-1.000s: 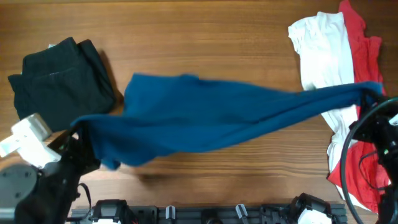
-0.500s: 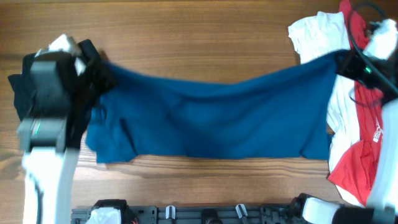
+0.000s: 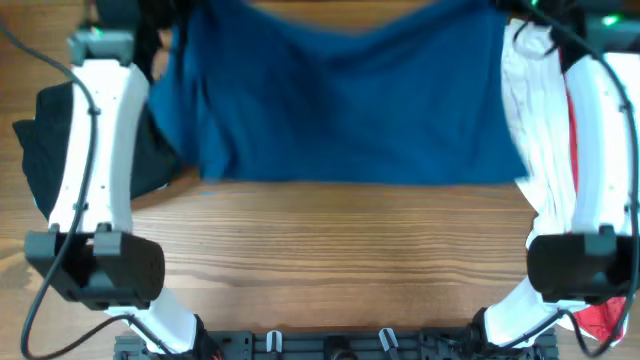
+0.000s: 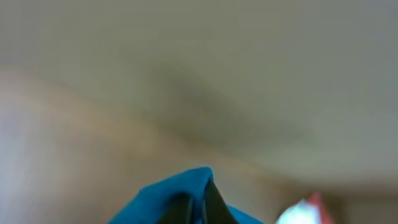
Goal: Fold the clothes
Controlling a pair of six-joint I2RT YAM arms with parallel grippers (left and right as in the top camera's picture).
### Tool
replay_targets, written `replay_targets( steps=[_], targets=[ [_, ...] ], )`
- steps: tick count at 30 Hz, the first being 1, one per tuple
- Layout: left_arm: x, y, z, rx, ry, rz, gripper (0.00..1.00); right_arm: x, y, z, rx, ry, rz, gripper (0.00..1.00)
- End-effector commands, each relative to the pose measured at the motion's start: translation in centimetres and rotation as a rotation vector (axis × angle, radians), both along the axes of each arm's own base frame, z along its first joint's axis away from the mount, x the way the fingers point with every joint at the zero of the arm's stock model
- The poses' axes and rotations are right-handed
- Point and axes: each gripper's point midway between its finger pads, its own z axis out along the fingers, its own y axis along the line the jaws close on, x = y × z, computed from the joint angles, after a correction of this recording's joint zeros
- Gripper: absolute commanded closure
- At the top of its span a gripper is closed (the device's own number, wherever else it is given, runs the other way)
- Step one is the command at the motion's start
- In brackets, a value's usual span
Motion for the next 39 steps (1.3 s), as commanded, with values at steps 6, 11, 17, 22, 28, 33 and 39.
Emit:
replay_targets(
  steps=[6,11,17,22,28,33,39],
  targets=[
    [-7.1,3.8,12.5,0.058,-0.15,0.051,0.96,-4.9,-5.8,6.0,-0.112,-0.025,-0.232,0.96],
    [-11.1,1.3,-1.7,0.084,0.436,-0.066,0.96,-6.1,-7.3,-3.6,-0.169,0.319,-0.282,0.96],
    [-15.6,-0.9,-12.1,0.111,0.927,-0.168,0.96,-8.8,-6.8,-12.3,-0.176,0.639,-0.243,0.96],
    [-18.6,-2.5,-19.1,0.156,1.185,-0.219,0.96,-12.2,-5.7,-17.9,-0.185,0.861,-0.144,0.96],
    [-22.8,-1.6,-24.2,0.232,1.418,-0.185,0.96,-16.1,-4.5,-22.6,-0.15,1.068,-0.084,0.96],
    [-25.3,-0.7,-27.0,0.275,1.497,-0.146,0.96,-19.9,-4.2,-27.1,-0.133,1.249,-0.079,0.96],
    [-28.5,0.6,-29.3,0.261,1.505,-0.037,0.96,-24.0,-4.0,-32.5,-0.097,1.392,-0.118,0.96]
  ],
)
